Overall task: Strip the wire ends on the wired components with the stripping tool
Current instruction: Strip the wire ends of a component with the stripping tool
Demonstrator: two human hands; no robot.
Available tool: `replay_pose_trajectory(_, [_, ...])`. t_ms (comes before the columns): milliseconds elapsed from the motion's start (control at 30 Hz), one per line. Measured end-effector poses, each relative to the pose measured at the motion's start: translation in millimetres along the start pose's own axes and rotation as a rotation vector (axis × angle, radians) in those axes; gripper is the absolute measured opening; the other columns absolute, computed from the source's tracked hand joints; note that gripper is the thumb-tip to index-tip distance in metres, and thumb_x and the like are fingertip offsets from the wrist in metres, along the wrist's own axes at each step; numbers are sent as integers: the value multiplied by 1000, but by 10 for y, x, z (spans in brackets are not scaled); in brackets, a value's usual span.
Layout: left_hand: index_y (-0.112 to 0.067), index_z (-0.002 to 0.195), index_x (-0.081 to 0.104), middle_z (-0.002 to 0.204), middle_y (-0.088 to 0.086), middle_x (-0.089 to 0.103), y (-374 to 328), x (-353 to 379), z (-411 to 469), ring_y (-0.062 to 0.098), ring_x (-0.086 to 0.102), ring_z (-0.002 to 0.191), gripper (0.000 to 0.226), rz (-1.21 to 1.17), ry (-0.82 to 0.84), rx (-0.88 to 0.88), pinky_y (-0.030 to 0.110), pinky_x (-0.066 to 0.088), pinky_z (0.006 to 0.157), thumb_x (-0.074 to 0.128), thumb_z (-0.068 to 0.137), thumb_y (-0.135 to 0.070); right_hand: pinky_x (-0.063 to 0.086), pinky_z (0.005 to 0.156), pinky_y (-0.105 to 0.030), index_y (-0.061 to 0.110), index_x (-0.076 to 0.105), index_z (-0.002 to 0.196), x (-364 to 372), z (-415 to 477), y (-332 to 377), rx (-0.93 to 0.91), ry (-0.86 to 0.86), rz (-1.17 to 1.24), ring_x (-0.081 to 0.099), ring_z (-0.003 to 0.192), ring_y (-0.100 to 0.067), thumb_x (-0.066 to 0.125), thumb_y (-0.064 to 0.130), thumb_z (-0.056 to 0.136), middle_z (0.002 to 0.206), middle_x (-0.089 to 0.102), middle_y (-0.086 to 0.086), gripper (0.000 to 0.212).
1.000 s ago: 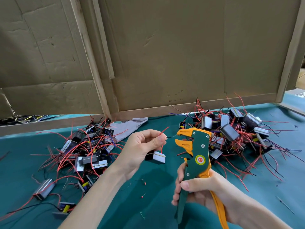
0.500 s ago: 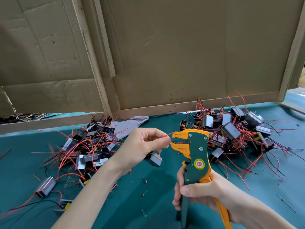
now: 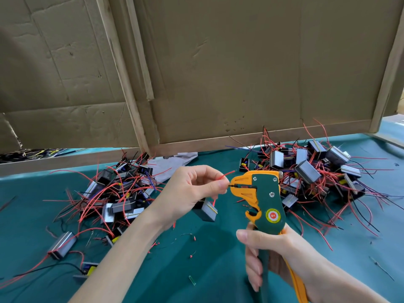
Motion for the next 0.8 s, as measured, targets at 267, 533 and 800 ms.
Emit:
replay_pose_trajectory(267, [-23,73,73,84,6,75,144,31,11,10,63,66,11,-206,28,-15,19,50,70,66,76,-32,34,39,-25,11,40,49,-39,8,-95,63,-191,89,30,31,-18,82,30,60,42,30,-8,47])
replay_pose_trajectory(533, [-31,76,76,75,-10,65,224,-4,34,8,46,69,22,-64,-79,-20,27,39,80,60,78,-45,54,69,-44,5,58,72,-134,117,77,-91,33,200,57,66,-34,81,10,62,69,53,-19,26])
replay_pose_trajectory(800, [-33,90,76,96,4,73,86,1,13,10,64,87,28,100,-104,84,18,47,81,64,88,-9,53,71,-46,3,58,74,-76,82,29,-43,105,144,58,67,-36,73,6,67,70,55,-23,17])
Point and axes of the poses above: each hand's wrist, its own z-axis towards the middle knuckle, its own x-axis out of the palm, y = z × x, the point moved 4 cm from there along z, towards the middle knuckle
